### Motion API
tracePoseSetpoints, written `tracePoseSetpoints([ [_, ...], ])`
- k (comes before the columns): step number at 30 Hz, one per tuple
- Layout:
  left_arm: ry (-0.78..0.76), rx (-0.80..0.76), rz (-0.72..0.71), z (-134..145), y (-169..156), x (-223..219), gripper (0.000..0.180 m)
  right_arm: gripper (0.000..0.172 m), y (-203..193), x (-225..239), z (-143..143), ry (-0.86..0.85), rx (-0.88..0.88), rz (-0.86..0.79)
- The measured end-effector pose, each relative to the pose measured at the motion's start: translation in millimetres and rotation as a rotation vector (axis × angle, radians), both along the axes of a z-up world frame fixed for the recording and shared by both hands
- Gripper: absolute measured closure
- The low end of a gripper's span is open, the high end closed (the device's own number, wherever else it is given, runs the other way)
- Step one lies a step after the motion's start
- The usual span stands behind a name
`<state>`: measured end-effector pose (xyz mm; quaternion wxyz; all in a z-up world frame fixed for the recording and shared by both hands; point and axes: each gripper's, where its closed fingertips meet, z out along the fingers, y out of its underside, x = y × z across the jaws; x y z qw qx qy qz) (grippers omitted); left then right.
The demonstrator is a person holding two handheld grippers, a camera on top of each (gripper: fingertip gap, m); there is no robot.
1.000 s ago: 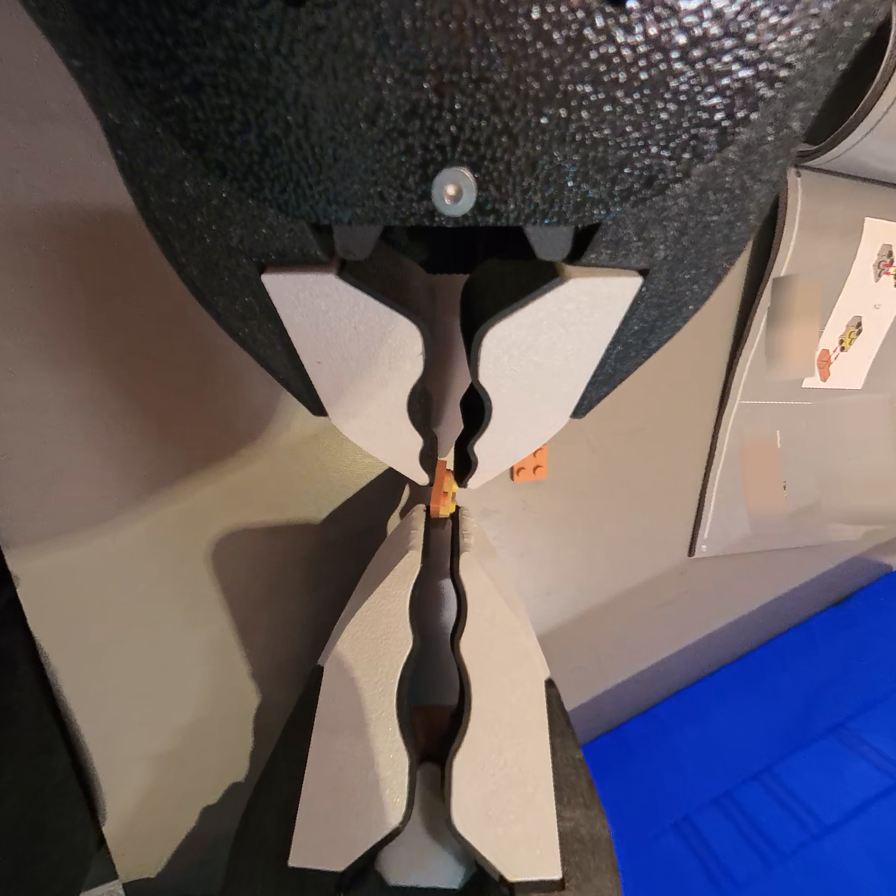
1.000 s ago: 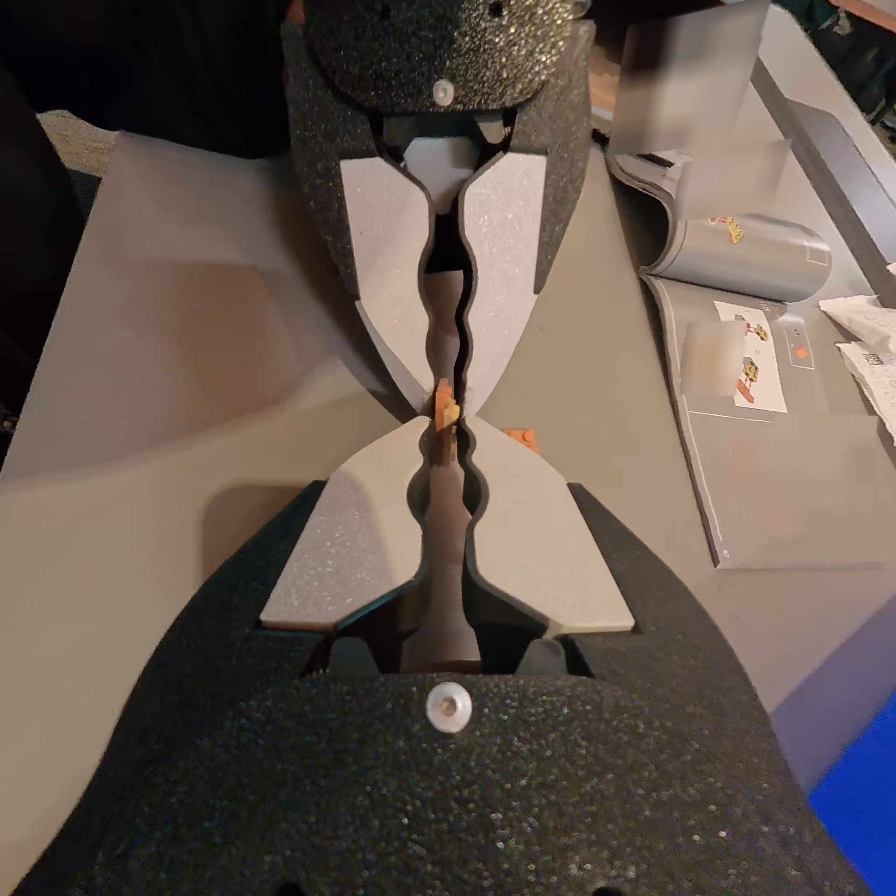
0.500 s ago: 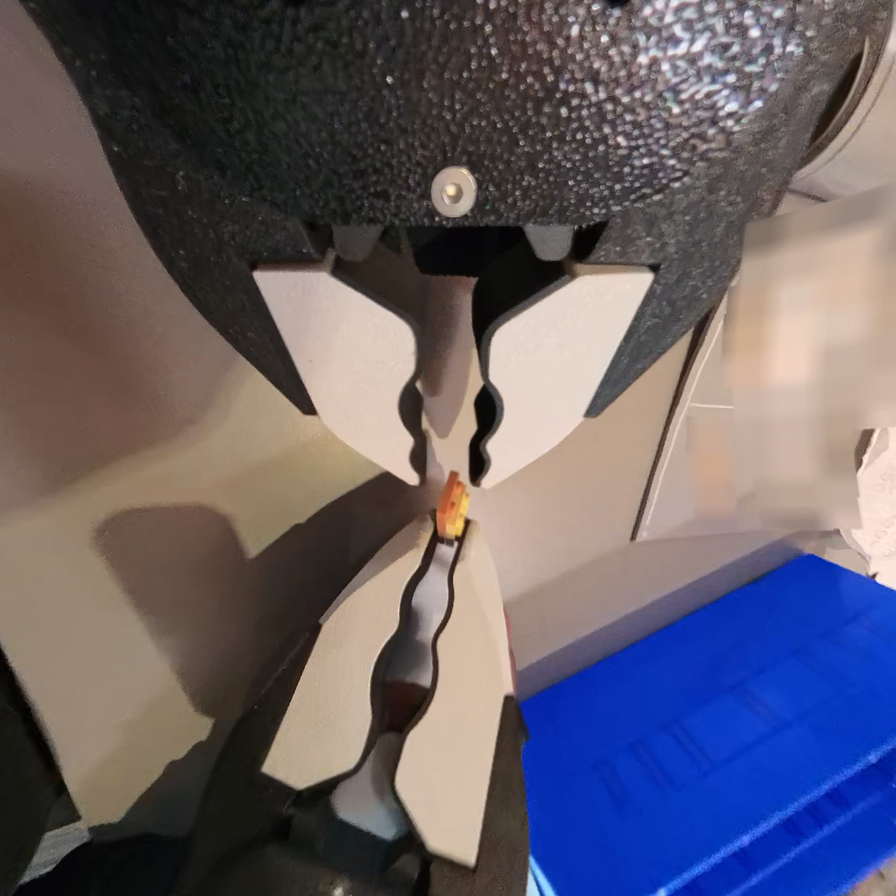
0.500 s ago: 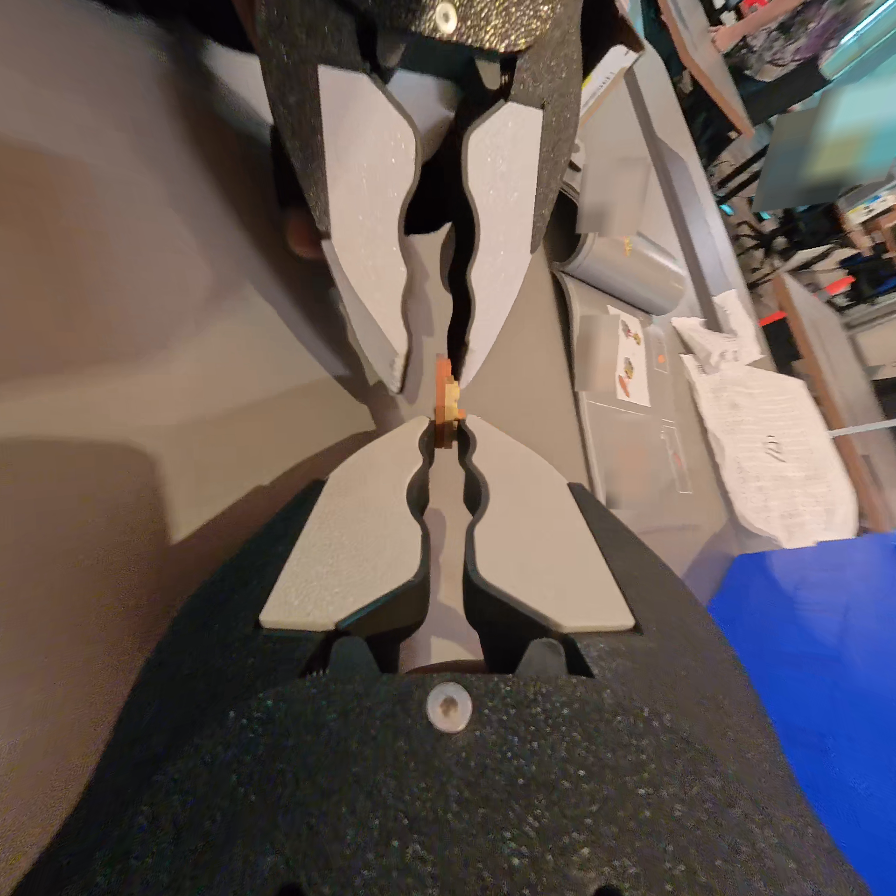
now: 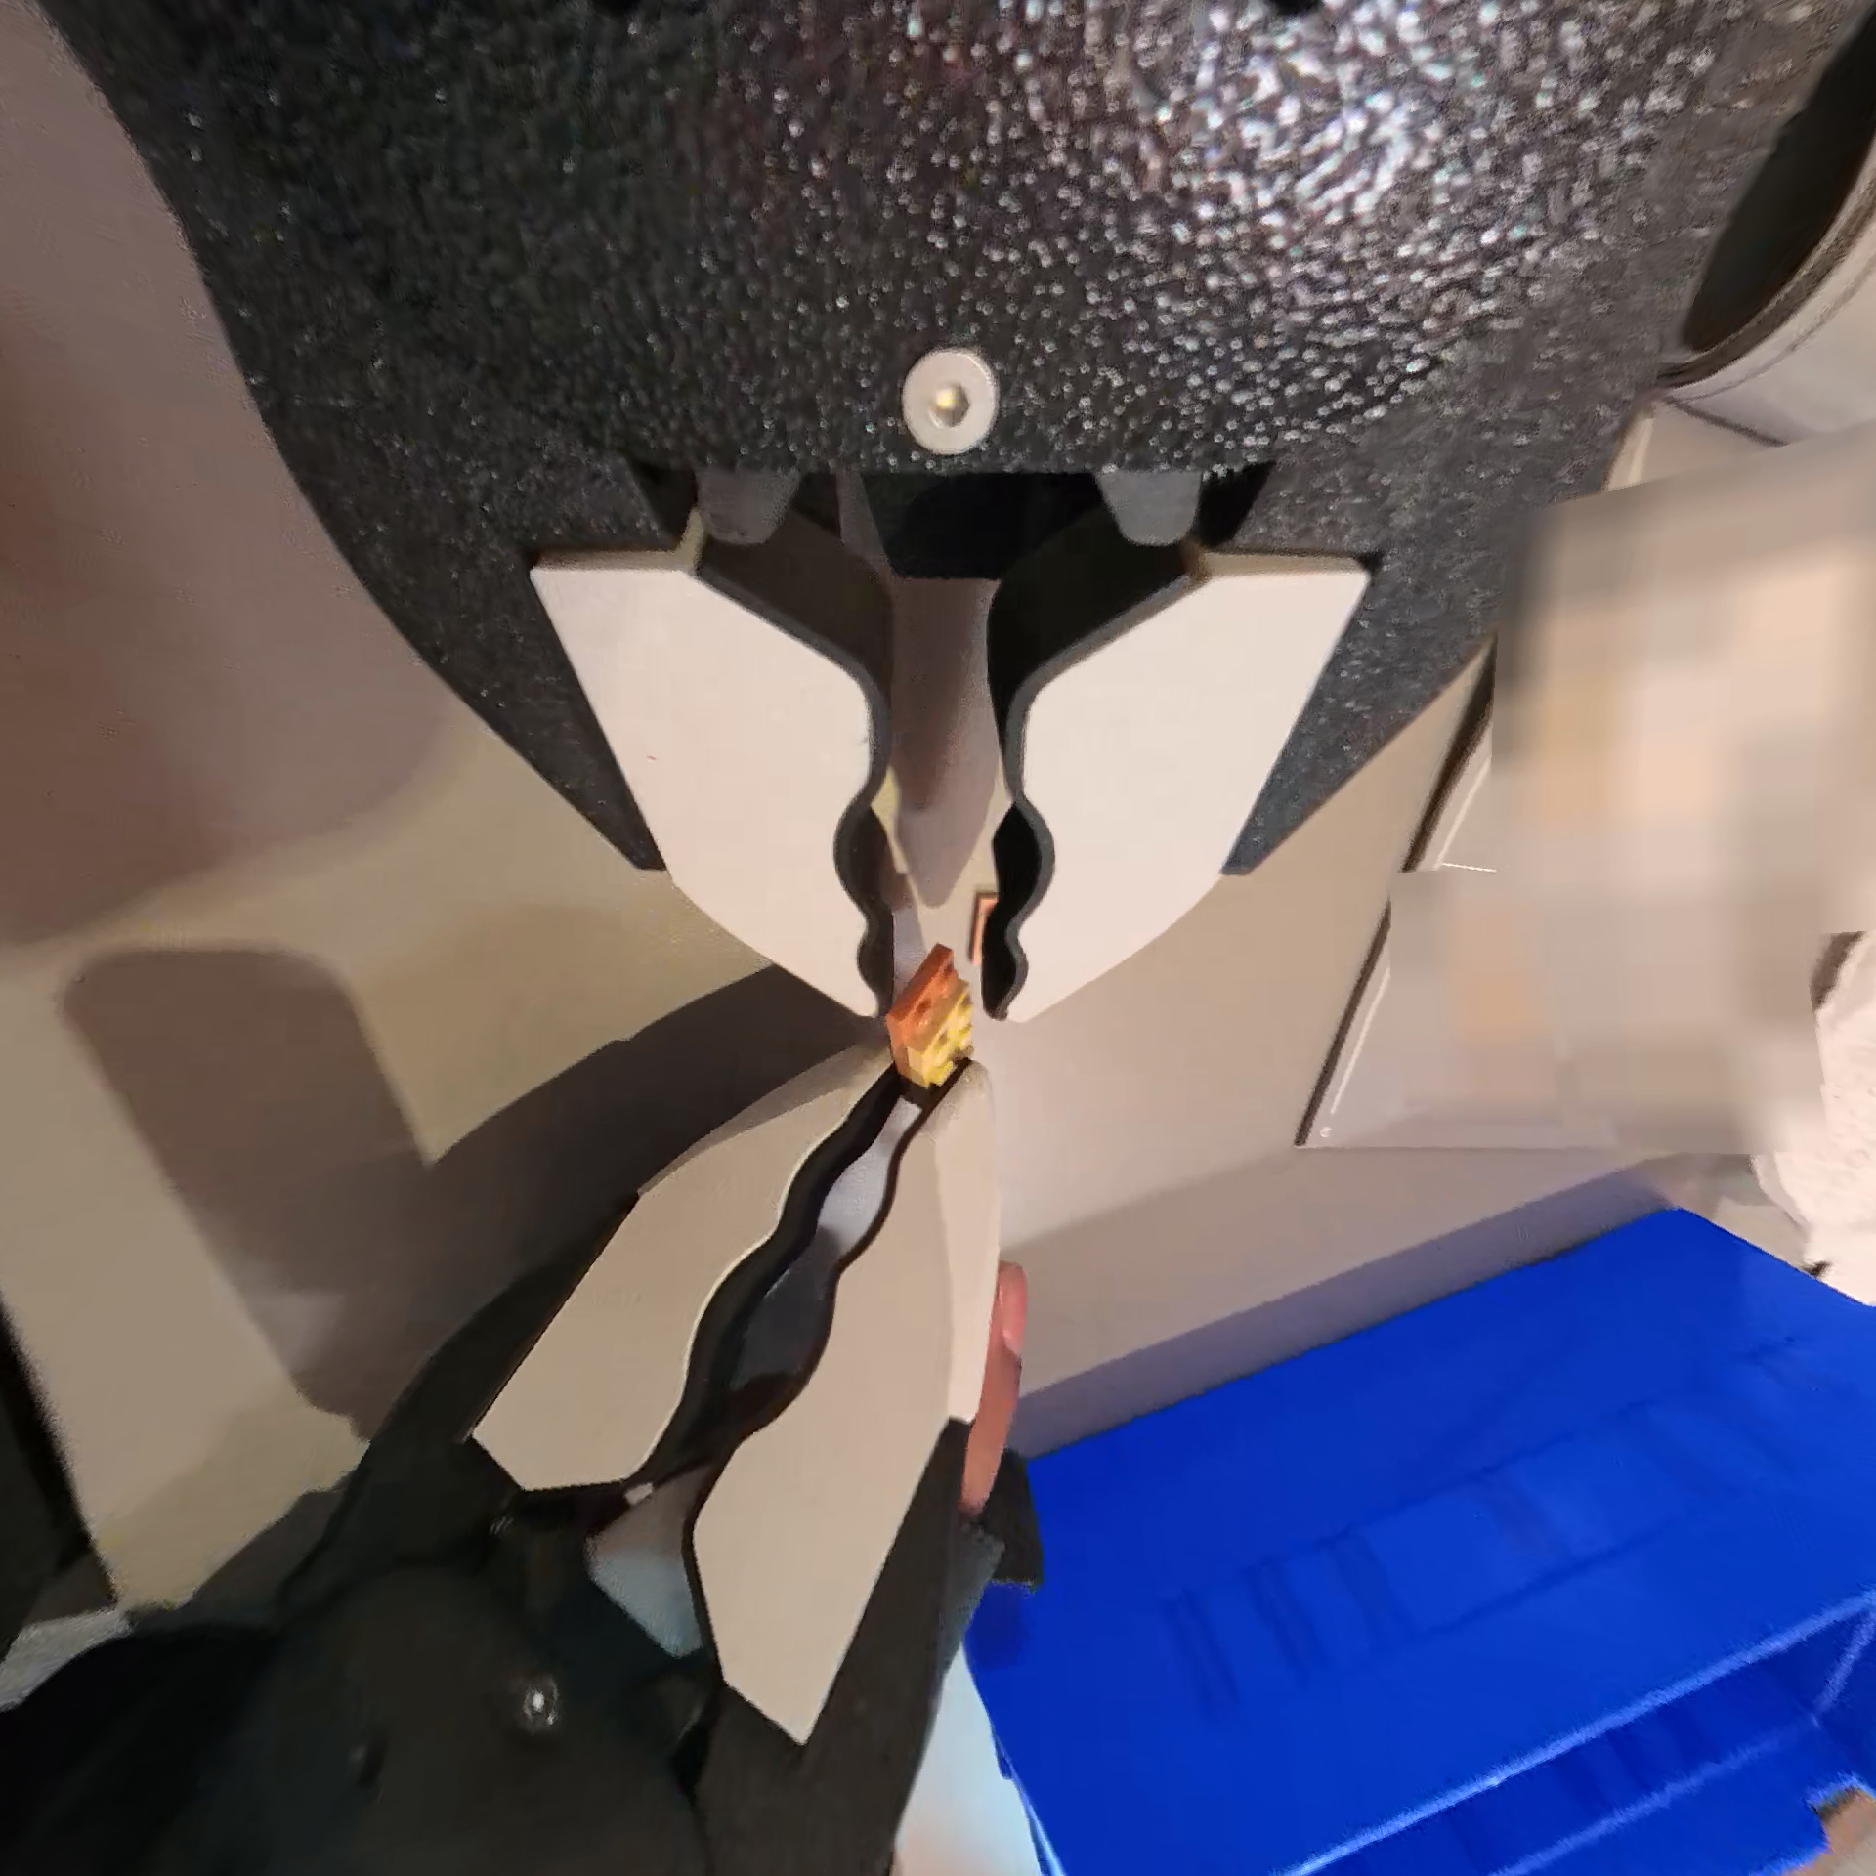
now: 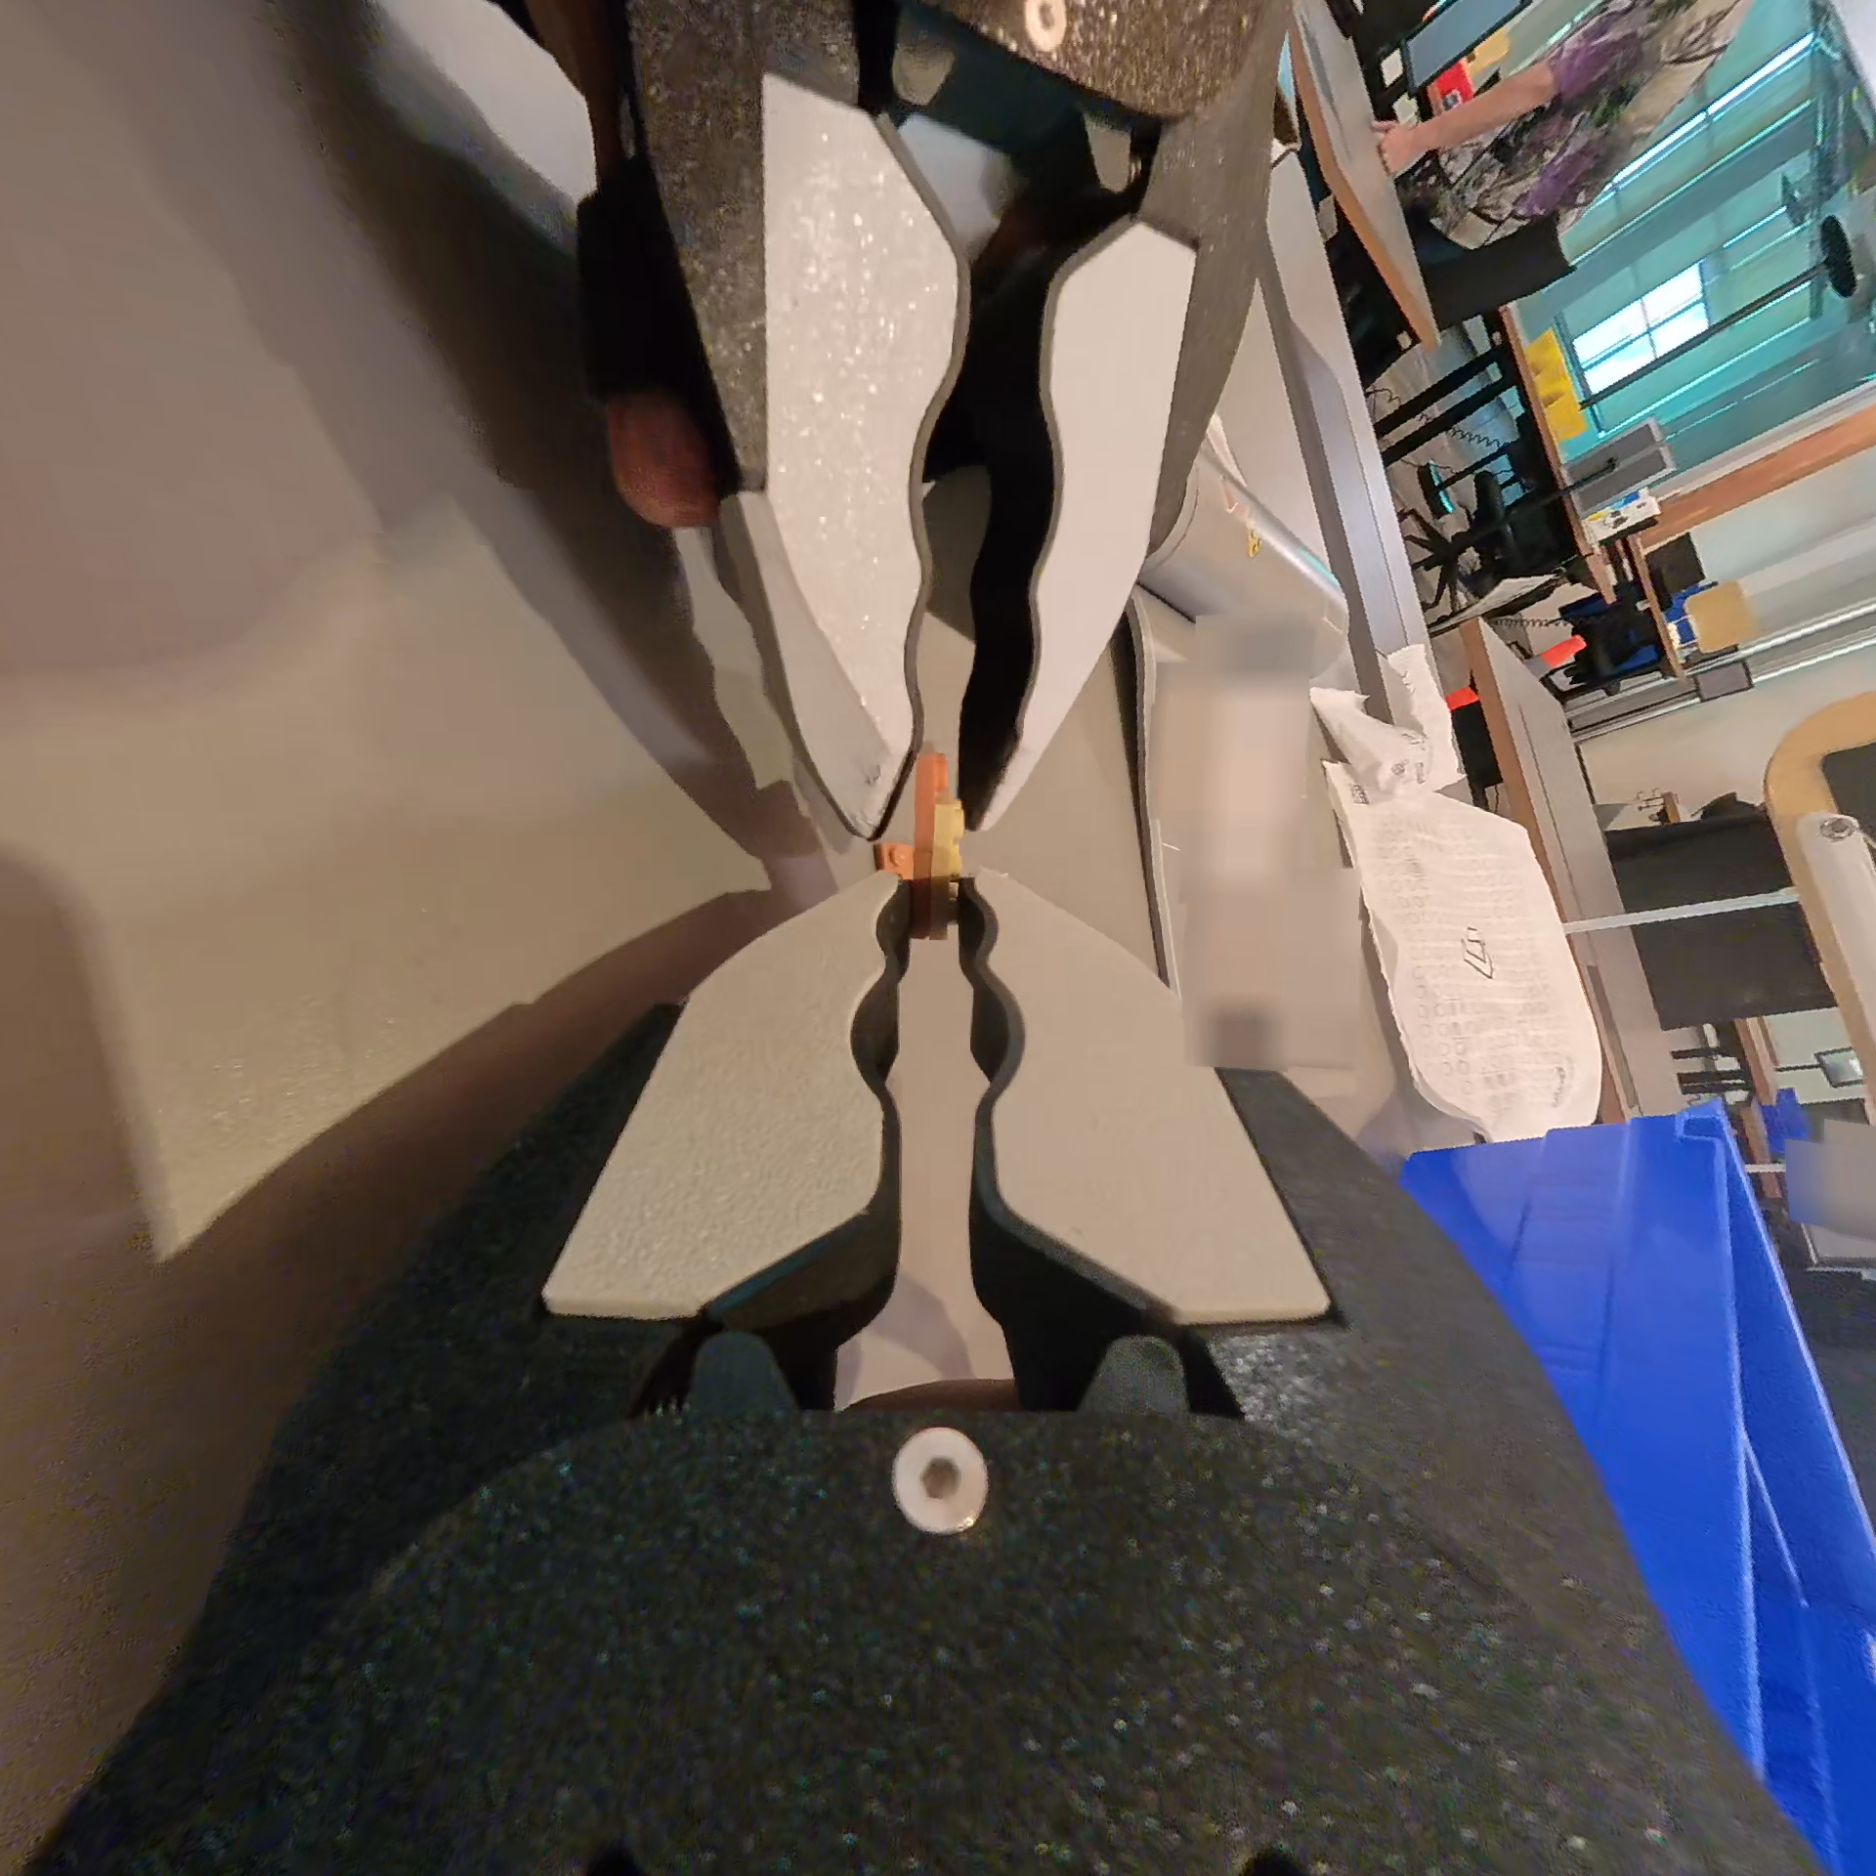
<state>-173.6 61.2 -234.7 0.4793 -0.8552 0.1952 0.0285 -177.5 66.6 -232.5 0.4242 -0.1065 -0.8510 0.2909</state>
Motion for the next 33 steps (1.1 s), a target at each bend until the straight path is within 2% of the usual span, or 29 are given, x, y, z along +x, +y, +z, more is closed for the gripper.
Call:
tracePoseSetpoints([
  [3,0.085,0.023,0.000,2,1,-3,0.162,0.164,0,0,0,-0.020,-0.024,0.001],
  [8,0.140,0.005,-0.024,-3,-1,-1,0.170,0.162,-2,2,-3,-0.046,-0.035,0.009],
  [14,0.127,-0.102,-0.016,-18,-10,-6,0.155,0.161,-2,7,-17,-0.188,-0.064,0.000],
  [22,0.075,-0.127,-0.038,-18,-20,-6,0.156,0.159,-11,11,-15,-0.285,-0.157,0.021],
  [28,0.114,-0.081,-0.021,-11,-16,-12,0.159,0.151,-13,2,-18,-0.402,-0.271,-0.056],
  [33,0.109,-0.108,-0.024,-18,-17,-13,0.159,0.154,-14,-5,-22,-0.435,-0.275,-0.117],
])
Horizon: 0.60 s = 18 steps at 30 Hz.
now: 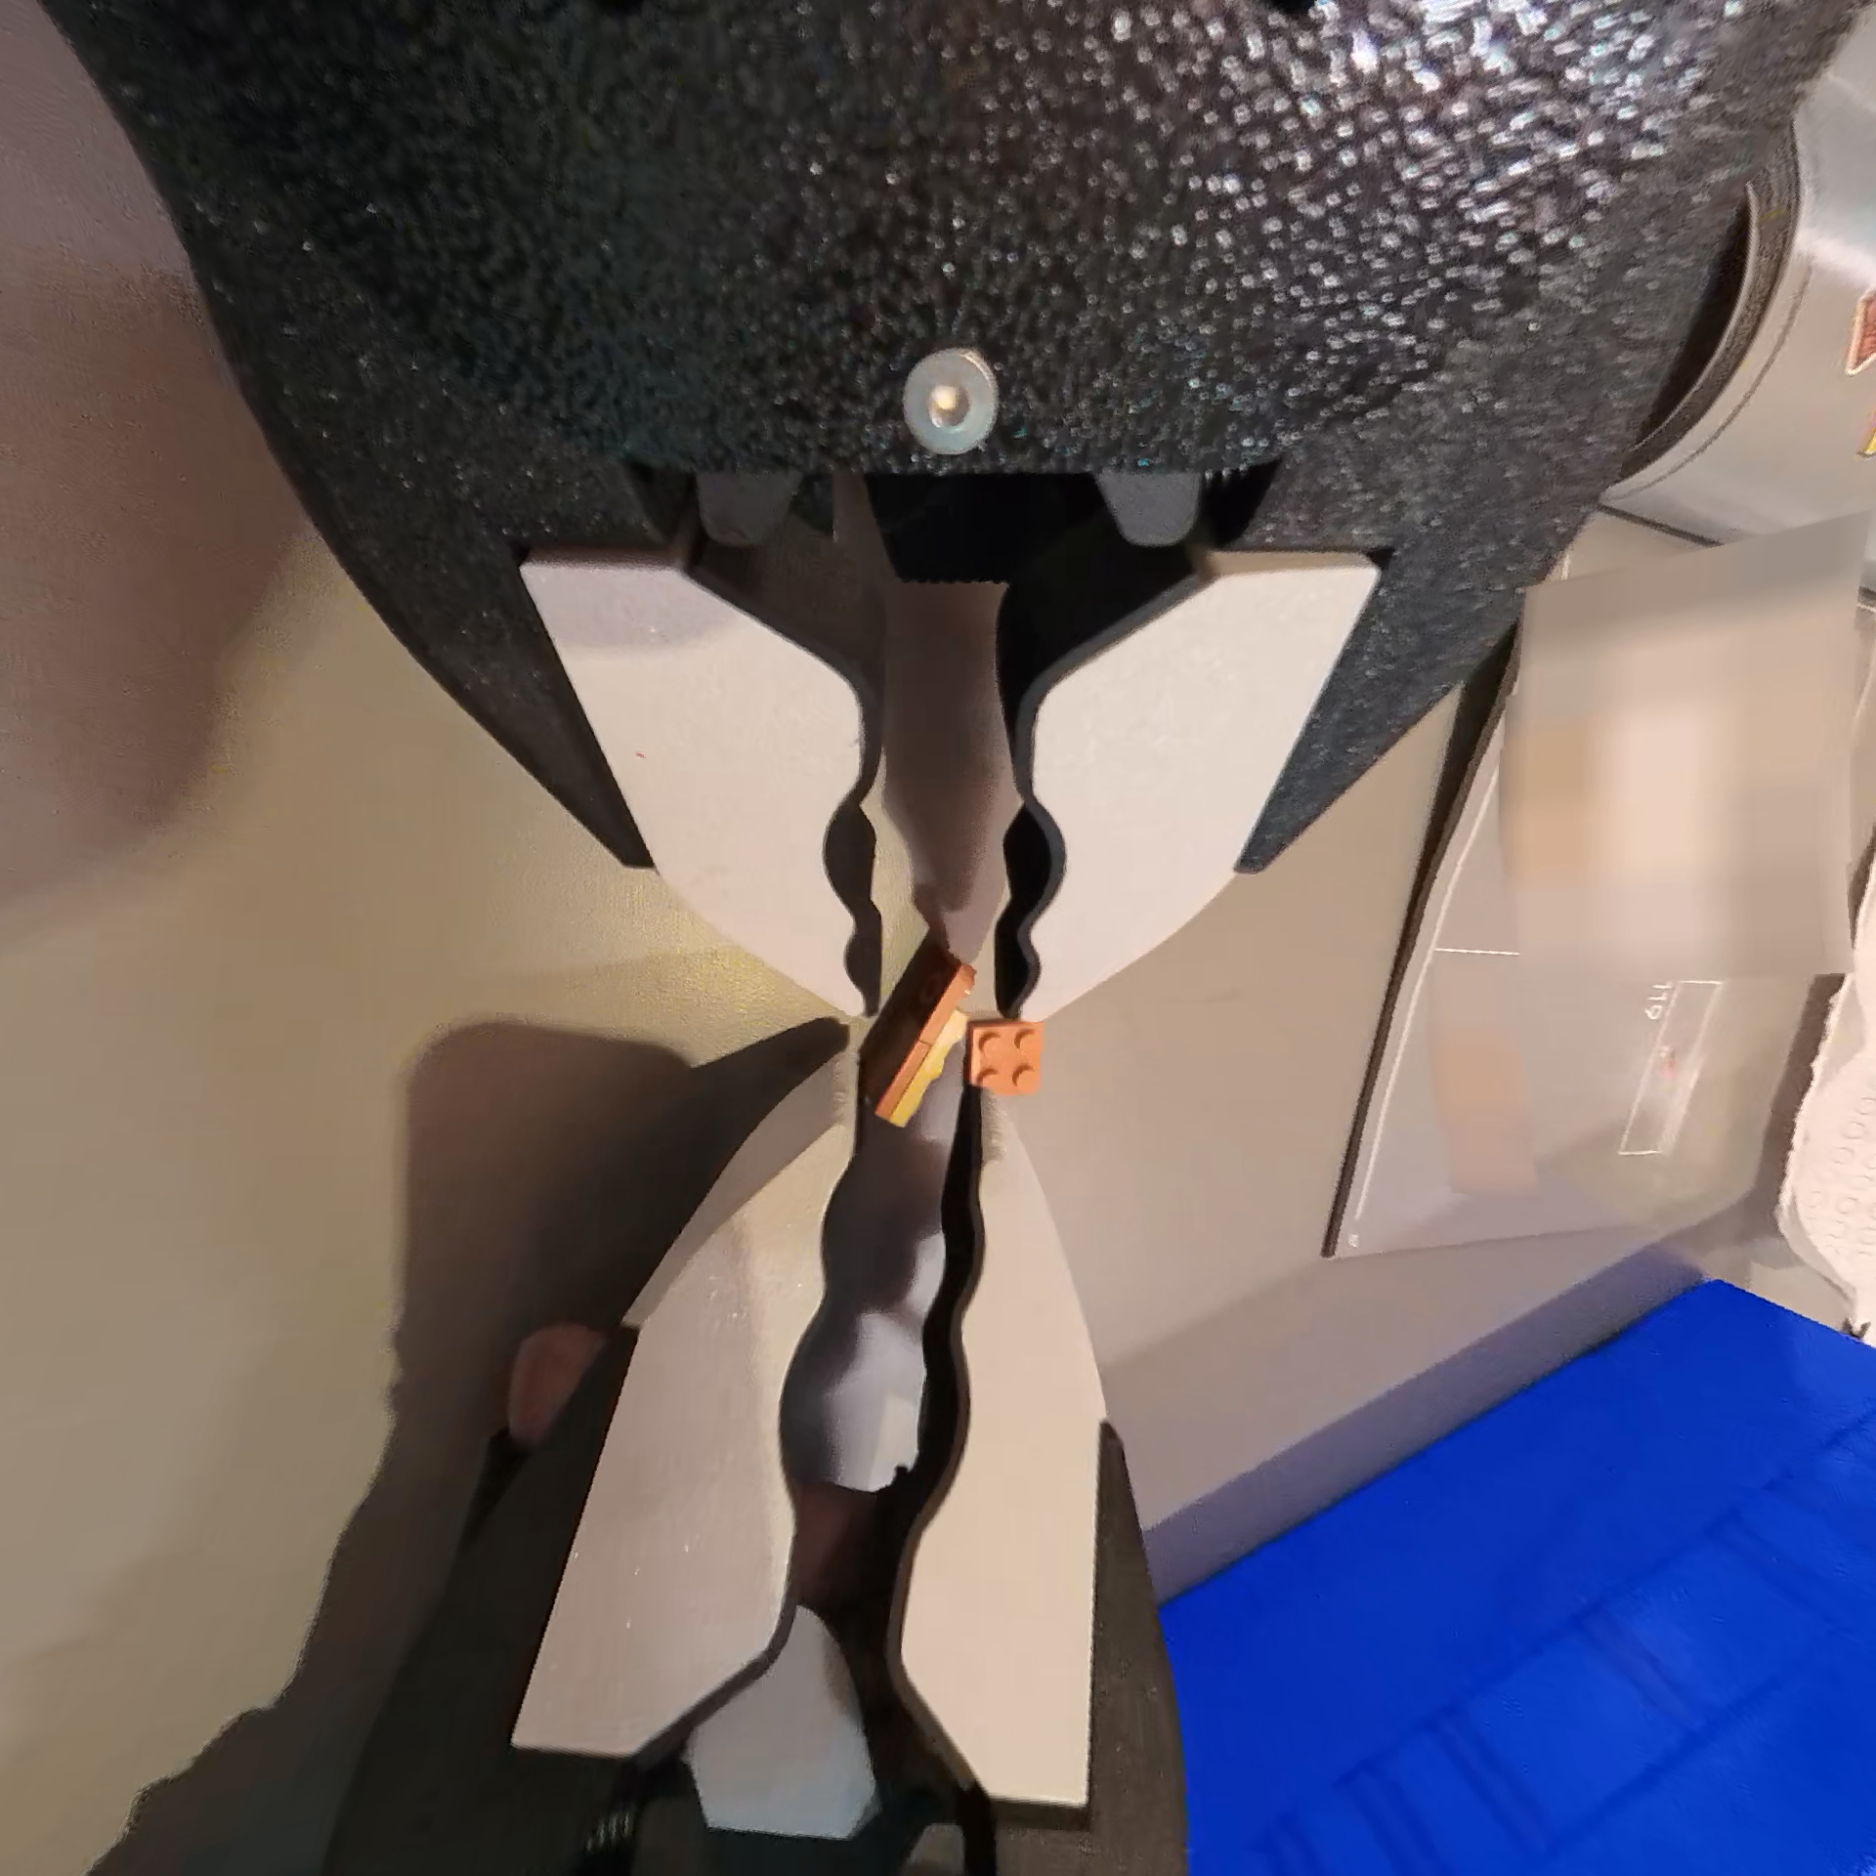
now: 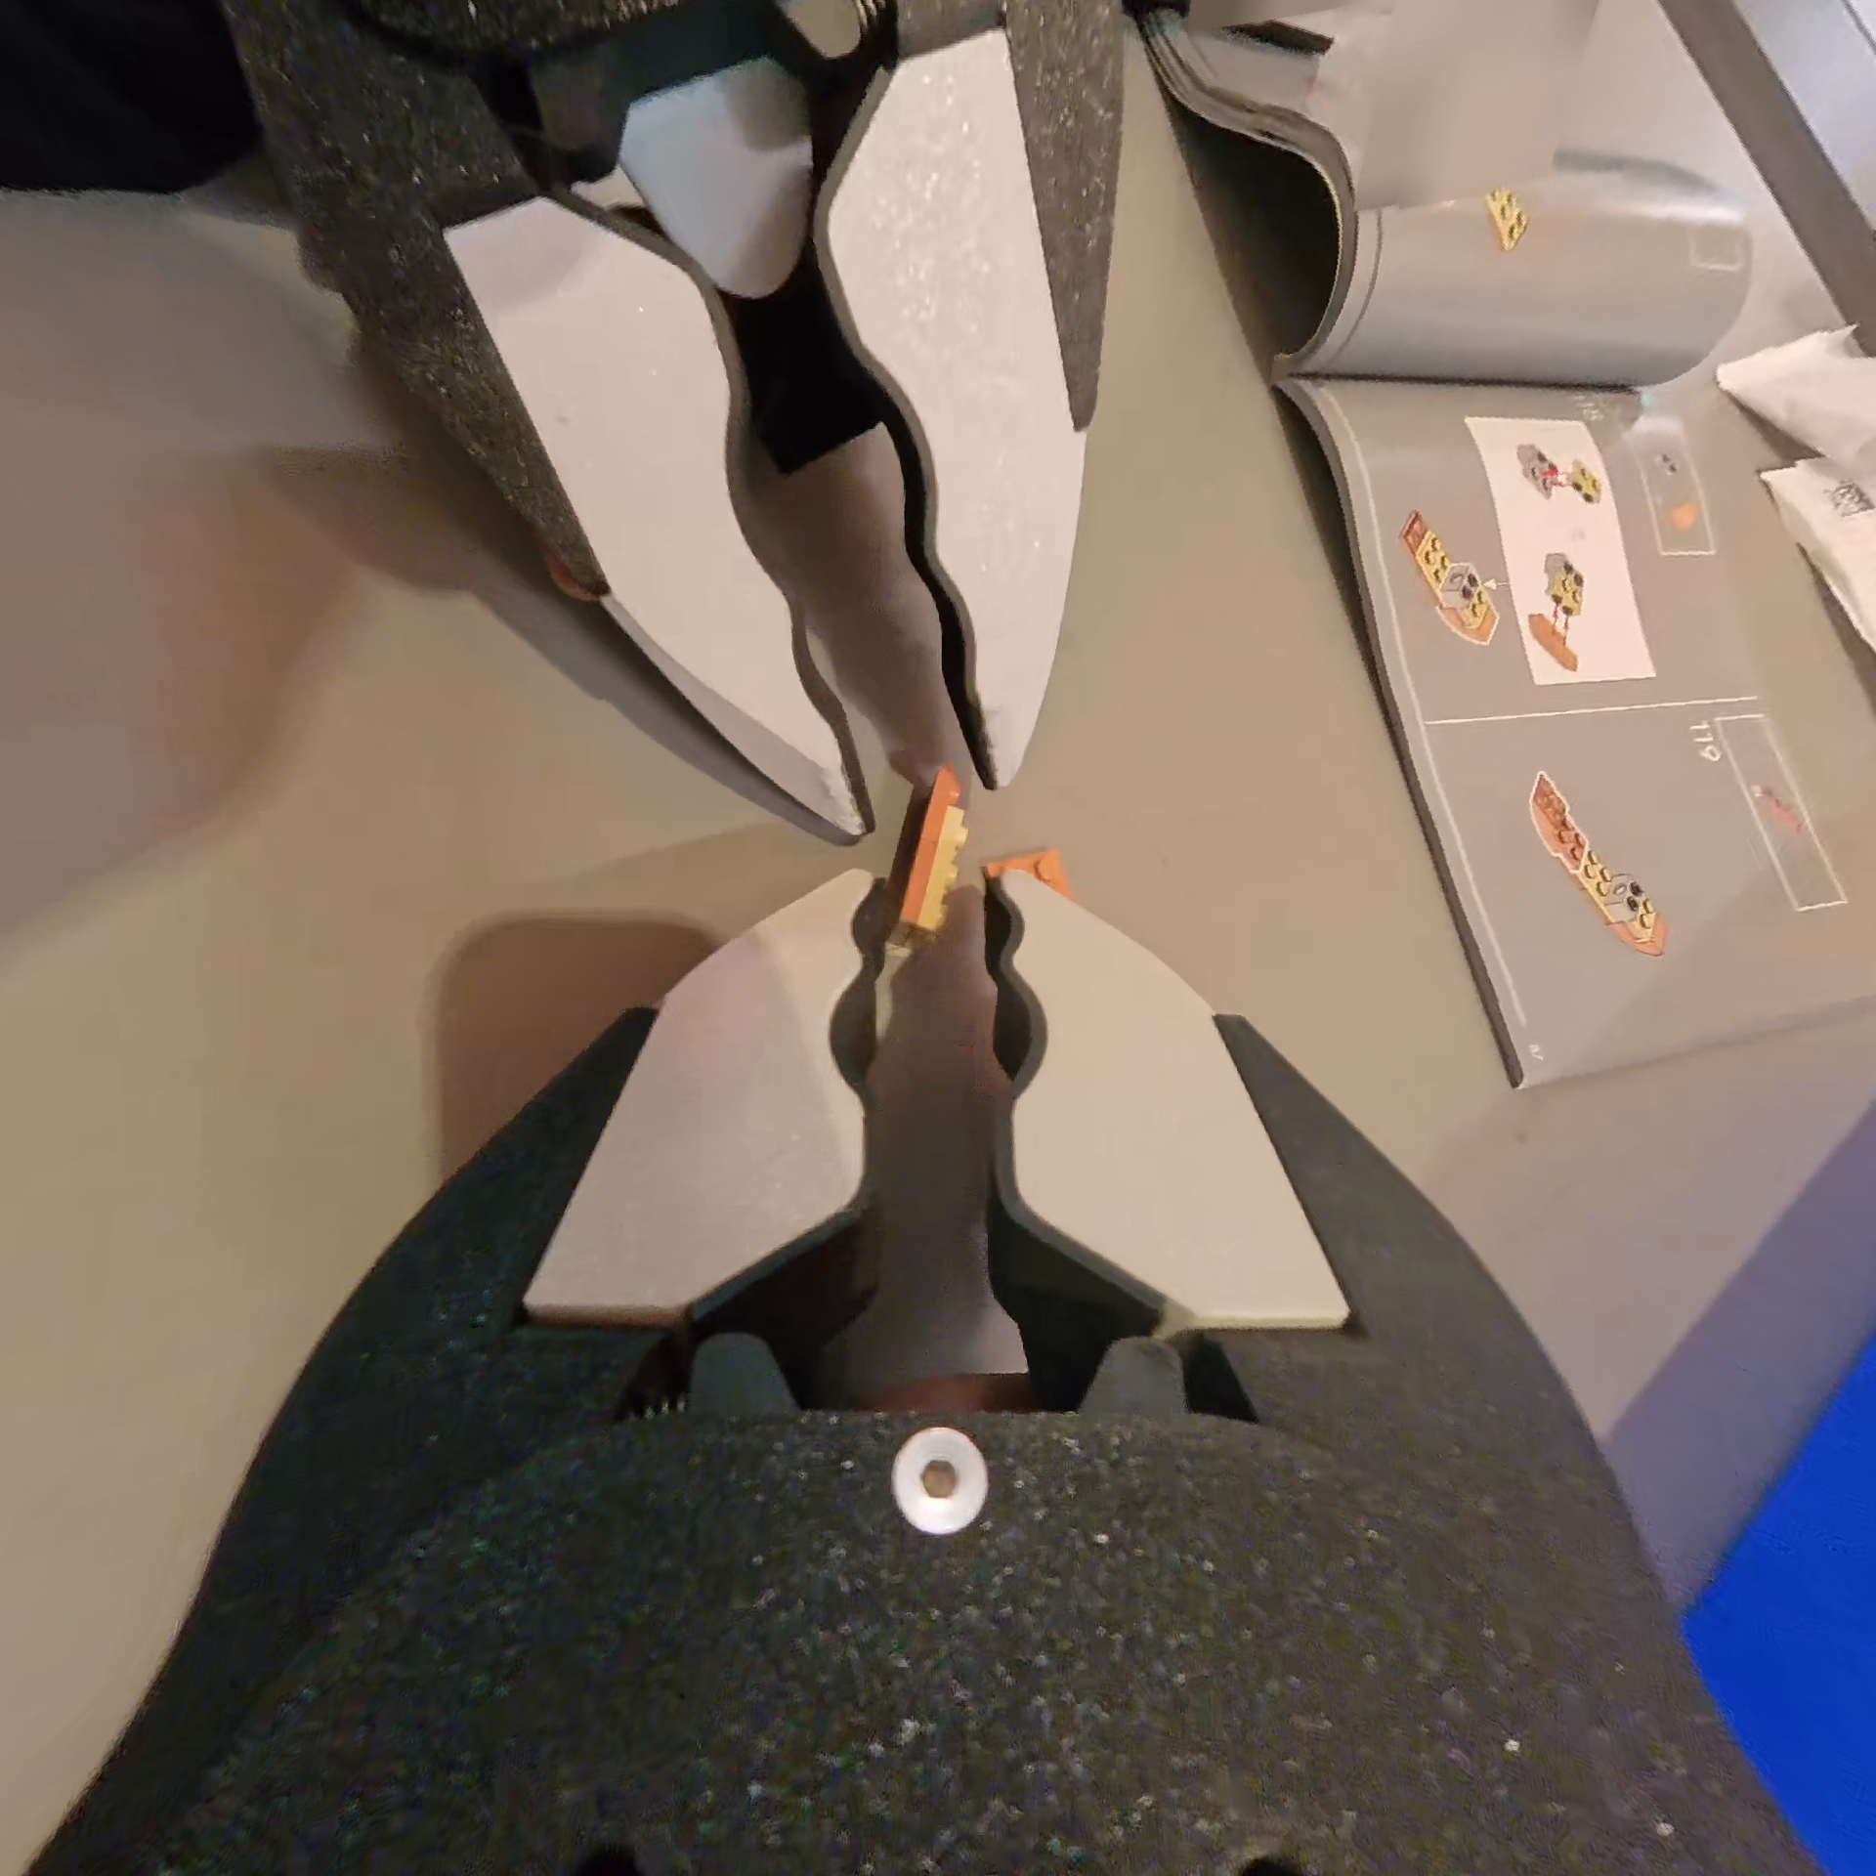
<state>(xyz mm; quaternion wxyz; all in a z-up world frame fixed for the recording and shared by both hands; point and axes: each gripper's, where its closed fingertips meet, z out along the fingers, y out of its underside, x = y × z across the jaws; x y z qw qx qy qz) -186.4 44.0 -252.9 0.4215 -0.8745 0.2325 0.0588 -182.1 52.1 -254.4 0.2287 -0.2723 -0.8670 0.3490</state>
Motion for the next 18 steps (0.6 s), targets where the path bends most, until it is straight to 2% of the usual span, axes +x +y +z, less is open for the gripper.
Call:
tracePoseSetpoints([
  [2,0.002,-0.005,0.005,-1,-1,-1,0.159,0.163,-1,-1,-2,0.005,0.029,-0.008],
  [8,0.016,0.003,0.046,4,-5,-10,0.158,0.163,-2,-5,1,0.143,0.163,0.035],
  [15,0.023,-0.029,0.069,-2,-14,-15,0.154,0.160,-10,10,-3,0.296,0.410,0.250],
  [18,0.011,-0.039,0.065,-3,-18,-13,0.154,0.154,-12,17,-1,0.250,0.341,0.266],
])
